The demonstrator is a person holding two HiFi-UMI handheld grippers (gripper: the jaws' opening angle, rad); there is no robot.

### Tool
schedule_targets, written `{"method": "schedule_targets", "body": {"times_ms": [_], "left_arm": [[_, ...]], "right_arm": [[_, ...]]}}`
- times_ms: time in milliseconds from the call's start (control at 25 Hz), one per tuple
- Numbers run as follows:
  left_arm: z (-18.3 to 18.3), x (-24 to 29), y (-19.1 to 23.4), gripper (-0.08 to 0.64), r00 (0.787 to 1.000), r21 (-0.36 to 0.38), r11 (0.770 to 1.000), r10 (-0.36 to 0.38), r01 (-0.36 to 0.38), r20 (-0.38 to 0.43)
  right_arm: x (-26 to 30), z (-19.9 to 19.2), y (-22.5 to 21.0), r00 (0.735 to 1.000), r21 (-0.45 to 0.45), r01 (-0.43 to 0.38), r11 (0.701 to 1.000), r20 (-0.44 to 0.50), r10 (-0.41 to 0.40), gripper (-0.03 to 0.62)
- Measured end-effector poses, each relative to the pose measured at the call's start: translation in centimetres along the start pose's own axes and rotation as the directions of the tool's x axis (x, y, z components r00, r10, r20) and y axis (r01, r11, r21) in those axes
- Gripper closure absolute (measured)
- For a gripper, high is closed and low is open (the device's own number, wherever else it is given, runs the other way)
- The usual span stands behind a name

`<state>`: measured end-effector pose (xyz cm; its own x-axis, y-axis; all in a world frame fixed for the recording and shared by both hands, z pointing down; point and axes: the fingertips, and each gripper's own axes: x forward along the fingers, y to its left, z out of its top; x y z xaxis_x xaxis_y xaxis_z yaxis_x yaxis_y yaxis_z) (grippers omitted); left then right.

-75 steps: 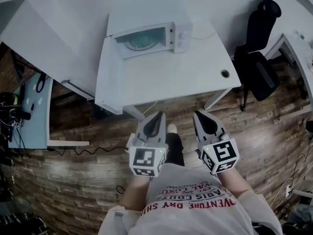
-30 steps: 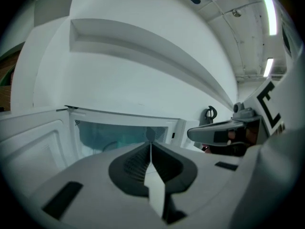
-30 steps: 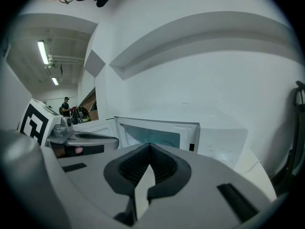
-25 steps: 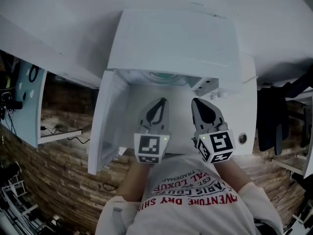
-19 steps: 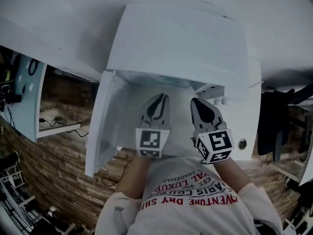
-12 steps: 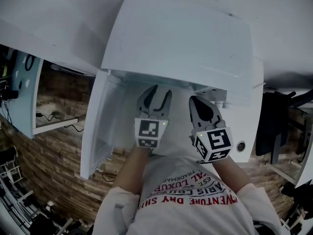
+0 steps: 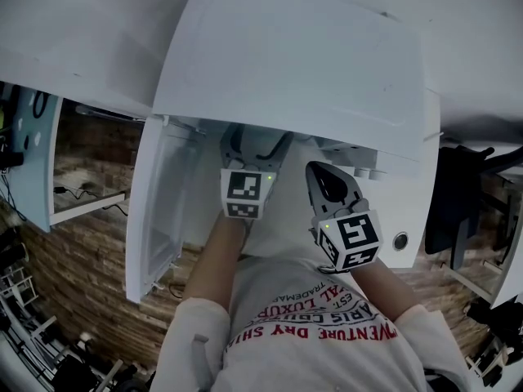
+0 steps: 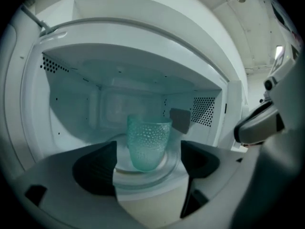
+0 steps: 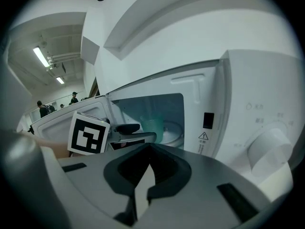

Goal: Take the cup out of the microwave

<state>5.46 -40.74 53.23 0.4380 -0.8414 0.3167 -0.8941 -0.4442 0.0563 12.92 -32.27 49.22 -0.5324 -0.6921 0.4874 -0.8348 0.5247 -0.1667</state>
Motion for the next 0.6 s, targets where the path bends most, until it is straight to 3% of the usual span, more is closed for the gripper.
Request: {"method": "schedule_targets", "body": {"times_ms": [480, 600], "left_arm": [[-0.3, 3.5, 0.3, 0.158, 0.999, 0.09, 0.996, 0.004, 0.001, -0.051], [-0.1, 4.0, 0.6, 0.158, 0.999, 0.061, 0.998, 0.001, 0.002, -0.05]], "right_arm": [[1.0, -1.0, -0.2, 0.999, 0.016, 0.01, 1.0, -0.032, -0.01, 0.588], [0.9, -1.3, -0.3, 0.999, 0.021, 0.018, 1.0, -0.041, -0.017, 0.588]]}}
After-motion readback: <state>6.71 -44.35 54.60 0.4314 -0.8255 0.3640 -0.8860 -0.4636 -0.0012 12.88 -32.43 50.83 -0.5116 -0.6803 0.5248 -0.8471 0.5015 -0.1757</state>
